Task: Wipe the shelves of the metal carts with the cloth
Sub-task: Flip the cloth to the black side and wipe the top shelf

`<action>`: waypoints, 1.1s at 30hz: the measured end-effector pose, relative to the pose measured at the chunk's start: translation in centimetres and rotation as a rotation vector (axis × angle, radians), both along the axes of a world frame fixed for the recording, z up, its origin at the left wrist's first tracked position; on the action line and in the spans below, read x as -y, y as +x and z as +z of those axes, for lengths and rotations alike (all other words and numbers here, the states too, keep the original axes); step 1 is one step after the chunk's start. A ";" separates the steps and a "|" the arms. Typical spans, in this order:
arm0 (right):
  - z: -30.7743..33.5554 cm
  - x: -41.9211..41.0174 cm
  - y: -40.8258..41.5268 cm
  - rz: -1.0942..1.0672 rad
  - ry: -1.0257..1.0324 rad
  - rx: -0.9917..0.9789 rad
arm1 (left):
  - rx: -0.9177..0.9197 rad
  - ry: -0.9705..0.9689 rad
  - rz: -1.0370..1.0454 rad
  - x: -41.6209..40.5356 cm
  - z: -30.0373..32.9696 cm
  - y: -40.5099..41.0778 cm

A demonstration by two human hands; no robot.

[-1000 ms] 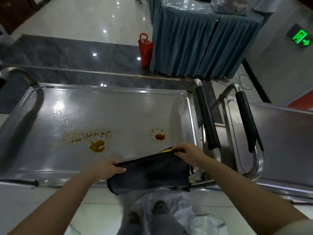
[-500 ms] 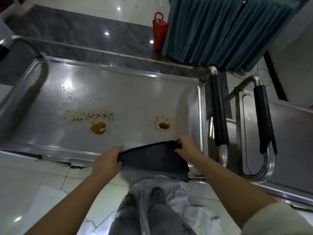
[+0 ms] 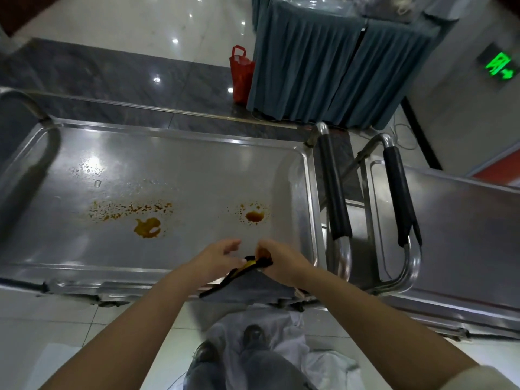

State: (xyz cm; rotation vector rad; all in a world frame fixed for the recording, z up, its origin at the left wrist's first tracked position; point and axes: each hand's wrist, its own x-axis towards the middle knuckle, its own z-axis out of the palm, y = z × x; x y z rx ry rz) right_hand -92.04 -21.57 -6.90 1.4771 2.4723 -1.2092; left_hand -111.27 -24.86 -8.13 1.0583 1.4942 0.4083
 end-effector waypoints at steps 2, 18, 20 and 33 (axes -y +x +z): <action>1.4 0.3 -0.3 -0.018 0.028 -0.034 | 0.094 -0.054 -0.058 -0.8 1.3 0.5; 6.2 -1.9 4.0 -0.281 -0.030 0.095 | -0.082 0.406 0.020 -2.7 10.5 0.2; 5.7 -1.6 4.8 -0.305 -0.060 0.088 | -0.013 0.379 0.085 -2.8 11.4 -0.6; 5.5 -2.5 -0.2 -0.511 -0.248 -0.396 | 0.253 0.302 0.129 -2.5 16.7 -2.0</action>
